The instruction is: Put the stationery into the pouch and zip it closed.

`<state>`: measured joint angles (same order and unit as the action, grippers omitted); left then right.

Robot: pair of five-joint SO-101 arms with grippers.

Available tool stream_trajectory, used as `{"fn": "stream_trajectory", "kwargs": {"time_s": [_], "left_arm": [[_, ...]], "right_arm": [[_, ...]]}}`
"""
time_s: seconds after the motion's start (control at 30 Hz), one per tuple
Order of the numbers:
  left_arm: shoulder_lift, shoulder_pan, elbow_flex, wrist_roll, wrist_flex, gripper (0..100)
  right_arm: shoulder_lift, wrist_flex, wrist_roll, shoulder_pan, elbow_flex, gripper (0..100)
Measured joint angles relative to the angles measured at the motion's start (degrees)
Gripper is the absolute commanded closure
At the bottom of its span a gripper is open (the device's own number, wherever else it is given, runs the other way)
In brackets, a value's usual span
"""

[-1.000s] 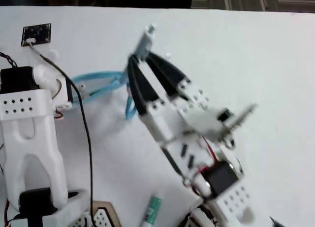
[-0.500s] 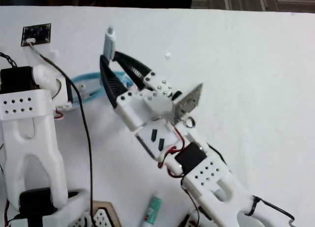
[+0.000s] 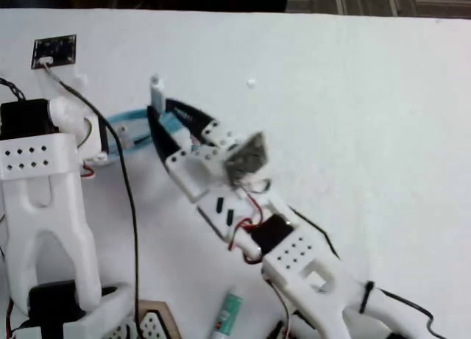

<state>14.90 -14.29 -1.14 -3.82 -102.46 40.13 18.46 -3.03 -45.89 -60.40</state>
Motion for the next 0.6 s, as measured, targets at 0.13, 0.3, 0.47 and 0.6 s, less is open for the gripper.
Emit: {"fn": "stream_trajectory", "kwargs": {"time_s": [0.13,0.3,0.47,0.6], "left_arm": [[0.0,0.0,0.0,0.0,0.0,98],[0.0,0.1,-0.1,-0.3,0.0,98],[0.0,0.1,0.0,-0.1,0.0,98],[0.0,0.1,0.0,0.0,0.0,98]], "right_arm": [[-4.2,-2.5,-2.1,-1.8,1.2,75.2],[-4.9,-9.1,-2.5,-2.2,6.2,71.2],[-0.4,-20.9,-2.5,-1.3,12.7,71.2],[8.3,-35.4,-2.5,0.4,18.4,71.2]]}}
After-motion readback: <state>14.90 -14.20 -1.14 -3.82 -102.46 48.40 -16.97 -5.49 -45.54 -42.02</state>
